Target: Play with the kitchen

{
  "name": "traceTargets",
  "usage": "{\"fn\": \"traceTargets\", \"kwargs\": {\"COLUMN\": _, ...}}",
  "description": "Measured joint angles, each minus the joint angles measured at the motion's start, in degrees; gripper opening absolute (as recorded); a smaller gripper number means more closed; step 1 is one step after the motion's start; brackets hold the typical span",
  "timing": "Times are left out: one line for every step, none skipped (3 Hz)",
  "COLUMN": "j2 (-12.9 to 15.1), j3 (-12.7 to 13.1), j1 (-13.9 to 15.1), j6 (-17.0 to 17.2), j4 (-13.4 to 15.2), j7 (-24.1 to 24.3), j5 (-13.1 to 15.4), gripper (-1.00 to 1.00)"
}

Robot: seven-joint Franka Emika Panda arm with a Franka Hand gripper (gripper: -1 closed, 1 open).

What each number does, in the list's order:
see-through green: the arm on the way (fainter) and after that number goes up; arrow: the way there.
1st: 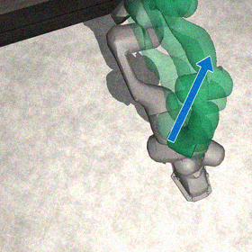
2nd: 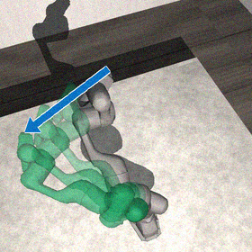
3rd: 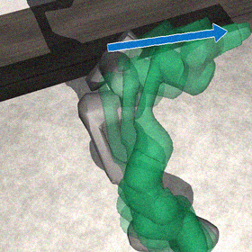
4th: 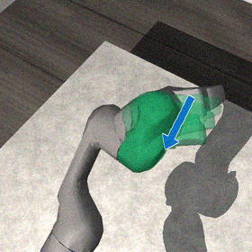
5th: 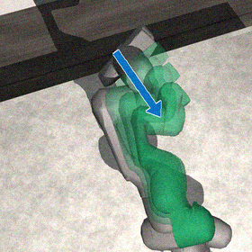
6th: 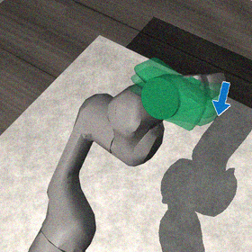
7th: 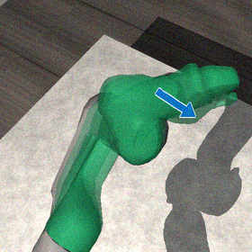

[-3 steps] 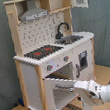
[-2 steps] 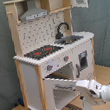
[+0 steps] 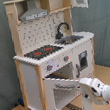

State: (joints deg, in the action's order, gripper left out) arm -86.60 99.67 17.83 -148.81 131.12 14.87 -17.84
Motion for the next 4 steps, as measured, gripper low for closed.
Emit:
{"fn": "traceTargets", "kwargs": {"j2": 0.1, "j3": 1.2, "j1": -0.3, "j6": 2.2, "j4": 4.4, "j7": 3.1, "j5": 0.0, "gripper": 1.00}}
{"fn": "traceTargets", "kwargs": {"j2": 0.1, "j3": 1.2, "j1": 0.0, "j6": 1.2, "j4": 10.3, "j7": 3.0, "j5": 0.5, "gripper": 1.00}}
{"fn": "traceTargets", "kwargs": {"j2": 0.1, "j3": 1.3, "j1": 4.1, "j6": -1.6, "j4": 12.8, "j7": 2.9, "j5": 1.8, "gripper": 1.00}}
{"fn": "traceTargets", "kwargs": {"j2": 0.1, "j3": 1.3, "j1": 9.2, "j6": -4.8, "j4": 13.0, "j7": 2.9, "j5": 2.3, "gripper": 1.00}}
